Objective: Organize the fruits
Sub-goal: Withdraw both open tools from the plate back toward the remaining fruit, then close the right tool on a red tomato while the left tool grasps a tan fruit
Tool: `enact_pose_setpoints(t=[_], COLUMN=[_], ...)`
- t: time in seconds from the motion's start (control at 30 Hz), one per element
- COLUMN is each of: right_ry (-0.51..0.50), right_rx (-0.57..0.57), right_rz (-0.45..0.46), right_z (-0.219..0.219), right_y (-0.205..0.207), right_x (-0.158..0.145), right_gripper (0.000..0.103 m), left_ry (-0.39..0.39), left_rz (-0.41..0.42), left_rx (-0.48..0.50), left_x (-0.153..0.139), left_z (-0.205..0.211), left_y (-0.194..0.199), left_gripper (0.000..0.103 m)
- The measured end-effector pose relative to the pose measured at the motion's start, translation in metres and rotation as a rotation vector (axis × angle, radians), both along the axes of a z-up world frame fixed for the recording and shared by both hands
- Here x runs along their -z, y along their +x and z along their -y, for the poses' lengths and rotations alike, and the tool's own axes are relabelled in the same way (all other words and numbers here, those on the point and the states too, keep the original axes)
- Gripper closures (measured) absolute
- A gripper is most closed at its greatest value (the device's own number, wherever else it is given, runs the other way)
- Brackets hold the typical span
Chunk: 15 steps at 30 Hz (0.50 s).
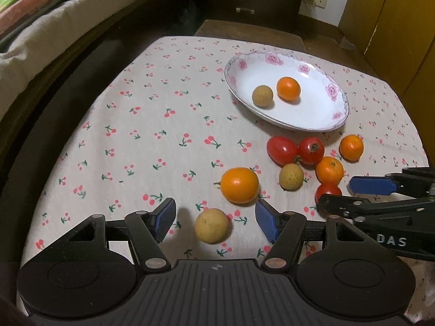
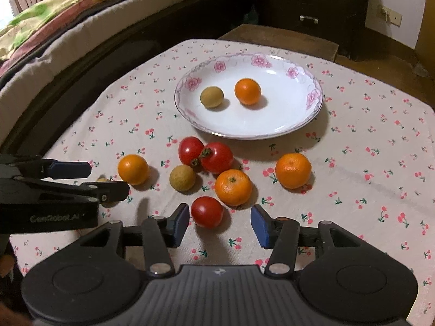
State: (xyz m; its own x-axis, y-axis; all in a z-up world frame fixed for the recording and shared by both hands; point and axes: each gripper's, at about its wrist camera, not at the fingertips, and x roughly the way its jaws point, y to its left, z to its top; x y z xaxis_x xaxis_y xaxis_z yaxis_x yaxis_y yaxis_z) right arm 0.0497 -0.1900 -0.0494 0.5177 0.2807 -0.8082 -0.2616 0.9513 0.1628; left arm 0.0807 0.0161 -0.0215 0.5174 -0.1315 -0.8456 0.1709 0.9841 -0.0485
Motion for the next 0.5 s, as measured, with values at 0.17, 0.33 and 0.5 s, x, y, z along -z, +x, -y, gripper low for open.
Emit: enact_pose_setpoints(t=[0.17,0.33,0.5], right_ry=[-0.008,-0.016,-0.022], right_rx=[-0.017,-0.030,-0.039], right_rz=[-0.006,-0.006,-0.002], right_z=[-0.0046,-0.0078,-0.0102], right_y=[0.0030,0.0040,0.0048], right_x=[0.0046,0.0060,0.0069], right_gripper=[0.053,0.053,0.053], left_ry=[0.013,0.022,0.031], left_rz=[-0.004,-0.010,-0.019], left_rx=[0.019,0.012,0.010], left_x=[0.0034,0.0068,0.0104], left_z=[0.0046,0.0019,-0.0008], left_y=[-0.0010,-0.0021,-0.0024], left_gripper=[0.031,0.031,0.031])
